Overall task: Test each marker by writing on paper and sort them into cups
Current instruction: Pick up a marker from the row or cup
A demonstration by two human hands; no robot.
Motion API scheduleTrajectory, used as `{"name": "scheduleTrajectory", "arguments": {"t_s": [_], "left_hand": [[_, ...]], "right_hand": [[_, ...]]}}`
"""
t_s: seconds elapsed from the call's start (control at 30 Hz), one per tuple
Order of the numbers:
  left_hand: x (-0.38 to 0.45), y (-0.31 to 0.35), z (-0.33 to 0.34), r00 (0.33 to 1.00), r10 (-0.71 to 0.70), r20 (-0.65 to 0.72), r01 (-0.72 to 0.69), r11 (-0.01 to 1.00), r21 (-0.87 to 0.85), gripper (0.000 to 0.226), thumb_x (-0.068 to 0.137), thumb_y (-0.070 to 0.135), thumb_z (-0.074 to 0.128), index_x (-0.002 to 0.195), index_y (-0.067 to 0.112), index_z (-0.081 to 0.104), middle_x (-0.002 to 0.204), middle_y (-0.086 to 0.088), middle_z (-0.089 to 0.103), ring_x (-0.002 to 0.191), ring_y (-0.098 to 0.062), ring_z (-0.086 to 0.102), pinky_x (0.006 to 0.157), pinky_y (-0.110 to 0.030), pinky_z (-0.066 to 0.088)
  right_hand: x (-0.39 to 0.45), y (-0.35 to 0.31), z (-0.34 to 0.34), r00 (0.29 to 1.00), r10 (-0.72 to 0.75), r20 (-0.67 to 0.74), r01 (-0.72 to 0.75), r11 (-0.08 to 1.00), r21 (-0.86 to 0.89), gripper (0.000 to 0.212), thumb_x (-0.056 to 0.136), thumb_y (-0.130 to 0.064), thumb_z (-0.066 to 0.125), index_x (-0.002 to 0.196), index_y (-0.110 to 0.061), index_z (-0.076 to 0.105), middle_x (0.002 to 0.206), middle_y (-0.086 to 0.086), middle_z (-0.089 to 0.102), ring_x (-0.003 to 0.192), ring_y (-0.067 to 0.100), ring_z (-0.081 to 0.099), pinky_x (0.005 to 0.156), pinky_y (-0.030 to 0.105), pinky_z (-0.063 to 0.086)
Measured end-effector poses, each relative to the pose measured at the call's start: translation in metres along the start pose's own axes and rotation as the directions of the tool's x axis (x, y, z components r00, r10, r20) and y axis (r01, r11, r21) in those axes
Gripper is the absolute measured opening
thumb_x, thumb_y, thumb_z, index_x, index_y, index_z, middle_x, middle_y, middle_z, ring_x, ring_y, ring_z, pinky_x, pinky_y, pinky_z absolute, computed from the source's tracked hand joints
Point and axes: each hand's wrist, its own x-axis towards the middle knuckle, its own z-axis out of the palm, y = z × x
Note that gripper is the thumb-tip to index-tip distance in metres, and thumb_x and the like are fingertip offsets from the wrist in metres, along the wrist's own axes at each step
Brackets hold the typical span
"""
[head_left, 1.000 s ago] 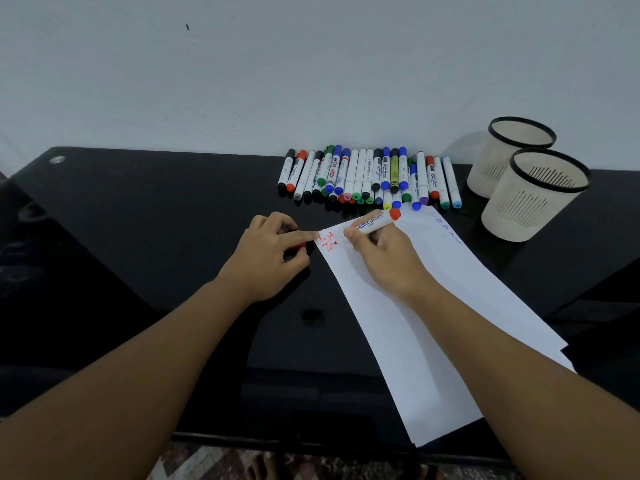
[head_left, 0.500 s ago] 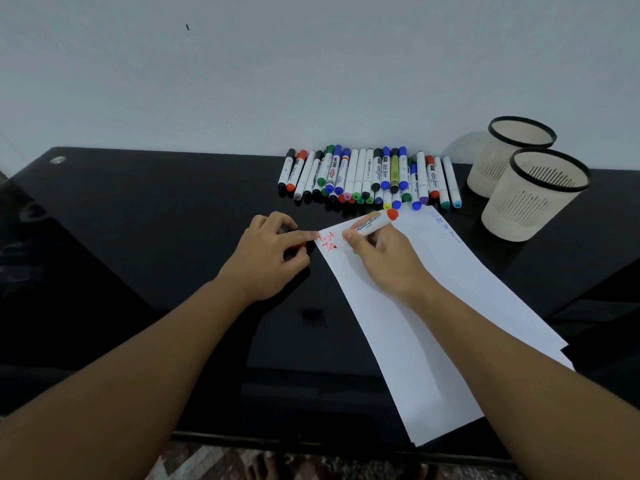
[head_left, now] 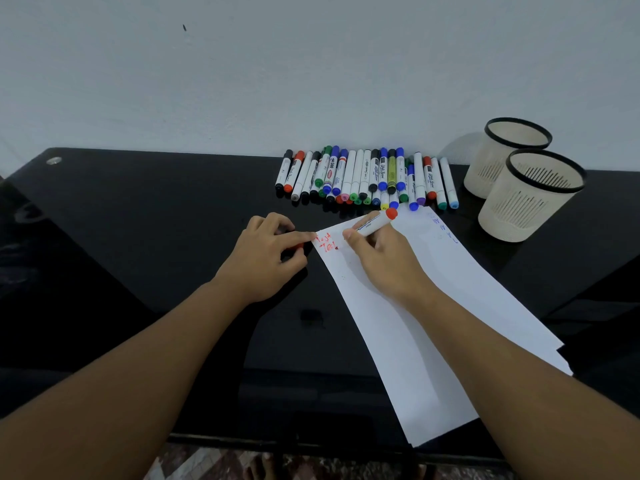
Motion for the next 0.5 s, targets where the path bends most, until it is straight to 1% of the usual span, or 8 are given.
{"name": "scheduleTrajectory", "arguments": {"t_s": [0.07, 0.1, 0.2, 0.3, 0.37, 0.43, 0.5], "left_hand": [[0.0003, 0.0002, -0.0001, 1.0, 0.004, -0.001, -0.004, 1.0, 0.001, 0.049, 0.093, 0.052, 0.035, 0.134, 0.045, 0.062, 0.125, 0.011, 0.048, 0.11, -0.016, 0.04, 0.096, -0.043, 0.045], [0.0003, 0.0004, -0.0001, 1.0, 0.003, -0.002, -0.003, 1.0, 0.0, 0.049, 0.093, 0.052, 0.035, 0.134, 0.045, 0.062, 0.125, 0.011, 0.048, 0.109, -0.016, 0.04, 0.096, -0.043, 0.045], [-0.0006, 0.0012, -0.0007, 1.0, -0.003, 0.002, 0.003, 1.0, -0.003, 0.049, 0.093, 0.052, 0.035, 0.134, 0.045, 0.062, 0.125, 0.01, 0.048, 0.11, -0.017, 0.04, 0.097, -0.043, 0.045], [-0.0008, 0.0018, -0.0022, 1.0, -0.003, 0.005, 0.003, 1.0, 0.003, 0.05, 0.093, 0.053, 0.034, 0.135, 0.045, 0.061, 0.126, 0.01, 0.048, 0.11, -0.016, 0.04, 0.096, -0.044, 0.046], [-0.0004, 0.0023, -0.0024, 1.0, -0.001, 0.007, 0.001, 1.0, 0.004, 0.05, 0.094, 0.053, 0.034, 0.135, 0.046, 0.061, 0.126, 0.01, 0.048, 0.109, -0.015, 0.039, 0.096, -0.044, 0.046], [-0.0012, 0.0018, -0.002, 1.0, 0.005, -0.004, -0.005, 1.0, -0.01, 0.048, 0.094, 0.052, 0.037, 0.136, 0.046, 0.06, 0.124, 0.01, 0.048, 0.109, -0.016, 0.04, 0.096, -0.044, 0.046], [-0.0024, 0.0014, -0.0027, 1.0, 0.014, -0.025, -0.014, 0.999, -0.03, 0.046, 0.096, 0.048, 0.044, 0.141, 0.046, 0.055, 0.122, 0.01, 0.049, 0.108, -0.016, 0.041, 0.096, -0.041, 0.045]], "right_hand": [[0.0005, -0.0015, 0.0002, 1.0, 0.014, -0.005, -0.013, 0.999, 0.035, 0.028, 0.105, -0.045, 0.053, 0.111, -0.018, 0.06, 0.104, -0.001, 0.068, 0.095, 0.014, 0.064, 0.084, 0.029, 0.053], [0.0008, -0.0017, 0.0003, 1.0, 0.012, 0.001, -0.012, 0.999, 0.039, 0.028, 0.105, -0.045, 0.053, 0.113, -0.019, 0.06, 0.106, -0.002, 0.068, 0.095, 0.013, 0.063, 0.085, 0.028, 0.052], [0.001, -0.0022, 0.0011, 1.0, 0.01, 0.027, -0.01, 1.0, 0.006, 0.036, 0.105, -0.046, 0.053, 0.121, -0.015, 0.062, 0.106, -0.005, 0.064, 0.088, 0.009, 0.06, 0.09, 0.034, 0.054], [0.0019, -0.0015, 0.0023, 1.0, 0.001, -0.01, -0.001, 1.0, -0.02, 0.032, 0.105, -0.045, 0.054, 0.11, -0.014, 0.061, 0.105, 0.001, 0.068, 0.091, 0.015, 0.063, 0.091, 0.041, 0.055], [0.0023, -0.0015, 0.0017, 1.0, 0.001, -0.031, -0.001, 1.0, -0.011, 0.03, 0.105, -0.045, 0.054, 0.105, -0.015, 0.061, 0.103, 0.002, 0.069, 0.093, 0.018, 0.065, 0.09, 0.042, 0.057], [0.002, -0.0014, -0.0004, 0.999, -0.003, -0.046, 0.006, 0.998, 0.07, 0.025, 0.105, -0.043, 0.055, 0.108, -0.019, 0.063, 0.099, -0.001, 0.069, 0.096, 0.016, 0.065, 0.085, 0.036, 0.056], [0.0013, -0.0016, -0.0037, 0.996, -0.028, -0.079, 0.045, 0.976, 0.214, 0.014, 0.105, -0.039, 0.057, 0.11, -0.026, 0.062, 0.096, -0.006, 0.068, 0.096, 0.011, 0.065, 0.083, 0.028, 0.051]]}}
